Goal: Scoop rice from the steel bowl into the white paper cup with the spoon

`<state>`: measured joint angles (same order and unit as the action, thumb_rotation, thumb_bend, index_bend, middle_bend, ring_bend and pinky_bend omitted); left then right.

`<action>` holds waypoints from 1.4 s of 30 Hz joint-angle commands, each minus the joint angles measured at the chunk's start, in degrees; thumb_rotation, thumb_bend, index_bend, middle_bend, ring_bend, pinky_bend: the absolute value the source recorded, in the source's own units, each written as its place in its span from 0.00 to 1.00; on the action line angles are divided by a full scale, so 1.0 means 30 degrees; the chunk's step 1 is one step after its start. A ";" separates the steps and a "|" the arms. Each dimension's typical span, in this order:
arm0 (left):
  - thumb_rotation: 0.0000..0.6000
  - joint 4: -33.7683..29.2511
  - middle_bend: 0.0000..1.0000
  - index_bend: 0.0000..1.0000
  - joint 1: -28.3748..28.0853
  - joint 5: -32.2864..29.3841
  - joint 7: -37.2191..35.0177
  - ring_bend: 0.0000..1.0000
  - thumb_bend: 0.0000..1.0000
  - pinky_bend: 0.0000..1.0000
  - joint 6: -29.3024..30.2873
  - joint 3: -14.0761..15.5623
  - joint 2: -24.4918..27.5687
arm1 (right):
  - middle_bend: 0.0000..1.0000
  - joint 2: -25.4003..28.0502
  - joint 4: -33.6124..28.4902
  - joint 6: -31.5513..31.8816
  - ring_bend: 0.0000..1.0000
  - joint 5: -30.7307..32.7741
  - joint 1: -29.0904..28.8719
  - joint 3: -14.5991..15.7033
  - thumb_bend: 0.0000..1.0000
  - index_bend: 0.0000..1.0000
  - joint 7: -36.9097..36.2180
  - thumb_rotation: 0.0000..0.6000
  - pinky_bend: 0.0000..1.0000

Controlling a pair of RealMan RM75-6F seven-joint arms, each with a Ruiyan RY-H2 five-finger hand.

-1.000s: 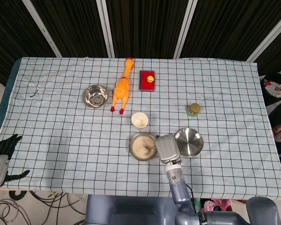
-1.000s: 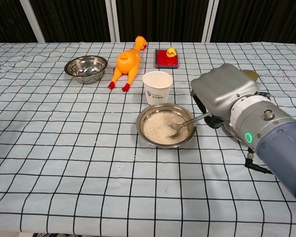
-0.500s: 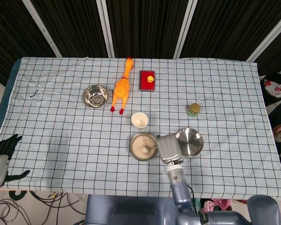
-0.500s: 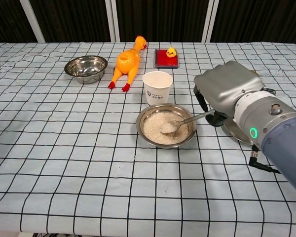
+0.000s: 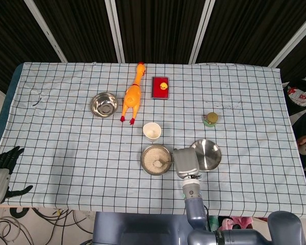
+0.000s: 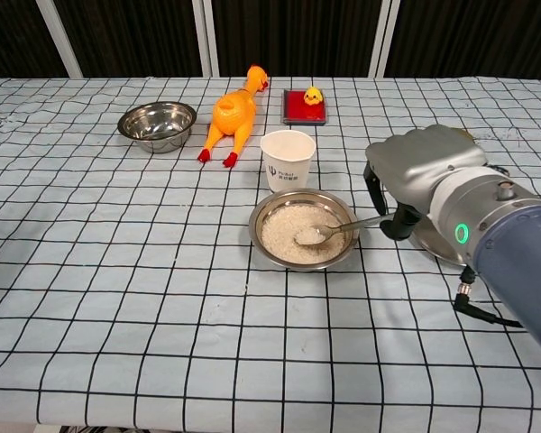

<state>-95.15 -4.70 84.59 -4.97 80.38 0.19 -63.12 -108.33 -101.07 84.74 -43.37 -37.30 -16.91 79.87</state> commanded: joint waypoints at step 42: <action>1.00 -0.0203 0.00 0.00 -0.0101 -0.0613 0.0126 0.00 0.01 0.00 -0.0379 -0.0158 0.0006 | 1.00 0.0420 0.1309 0.0759 1.00 0.4908 -0.4663 -0.5960 0.41 0.60 0.0384 1.00 1.00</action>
<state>-95.73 -4.98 82.79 -4.61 79.27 -0.25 -63.09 -107.20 -97.98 87.45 -29.25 -50.67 -34.23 81.10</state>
